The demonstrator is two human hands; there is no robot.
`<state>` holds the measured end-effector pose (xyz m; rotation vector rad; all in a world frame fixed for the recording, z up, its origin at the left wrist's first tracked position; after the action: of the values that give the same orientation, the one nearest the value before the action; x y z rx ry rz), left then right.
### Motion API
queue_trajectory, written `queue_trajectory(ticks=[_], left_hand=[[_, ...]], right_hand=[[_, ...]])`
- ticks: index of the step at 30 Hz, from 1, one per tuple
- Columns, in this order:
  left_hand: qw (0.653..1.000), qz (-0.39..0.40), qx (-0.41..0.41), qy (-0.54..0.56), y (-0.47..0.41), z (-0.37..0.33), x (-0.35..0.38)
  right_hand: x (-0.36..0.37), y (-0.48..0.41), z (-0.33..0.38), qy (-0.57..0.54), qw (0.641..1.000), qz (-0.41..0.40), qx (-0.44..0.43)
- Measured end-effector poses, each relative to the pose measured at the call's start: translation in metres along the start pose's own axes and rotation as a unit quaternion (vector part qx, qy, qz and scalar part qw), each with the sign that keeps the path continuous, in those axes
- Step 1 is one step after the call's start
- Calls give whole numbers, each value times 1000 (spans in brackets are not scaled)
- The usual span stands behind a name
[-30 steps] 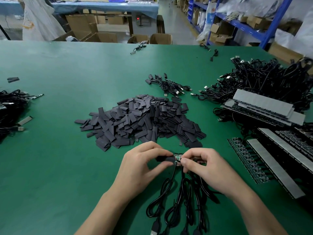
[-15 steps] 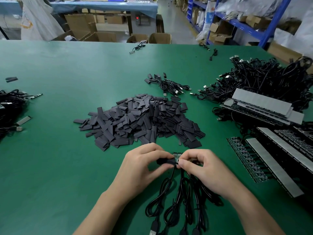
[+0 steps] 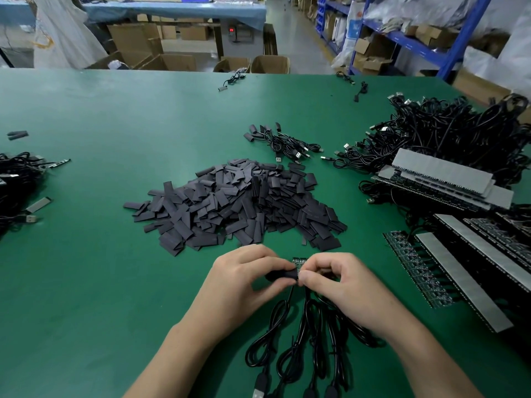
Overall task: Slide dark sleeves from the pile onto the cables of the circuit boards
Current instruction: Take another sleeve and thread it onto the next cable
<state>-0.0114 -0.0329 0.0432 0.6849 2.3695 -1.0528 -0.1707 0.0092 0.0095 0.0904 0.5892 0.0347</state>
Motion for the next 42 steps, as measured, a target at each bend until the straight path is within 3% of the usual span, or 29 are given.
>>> queue_trajectory(ticks=[3, 9, 16, 26, 42], left_hand=[[1000, -20, 13, -13, 0, -1, -2], [990, -130, -53, 23, 3, 6, -20], [980, -178, -80, 32, 5, 5, -23], [983, -159, -74, 48, 3, 6, -22], [985, -151, -70, 51, 2, 8, -21]], right_hand=[[1, -1, -1, -17, 1000, 7, 3], [2, -1, 4, -84, 996, 2, 0], [4, -2, 6, -125, 992, -27, 0], [6, -4, 9, -128, 989, -71, -14], [8, -5, -2, -113, 991, -65, 6]])
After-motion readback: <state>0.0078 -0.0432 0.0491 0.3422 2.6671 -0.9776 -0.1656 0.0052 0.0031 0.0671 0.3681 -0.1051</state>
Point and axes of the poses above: each hand's wrist, its own y-axis away from the middle knuckle, its own x-axis out of the palm, z = x × y, the point moved 8 cm from there along -y, towards the middle knuckle, and after that the axes turned 8 degrees about y, right-handed, at the moved point
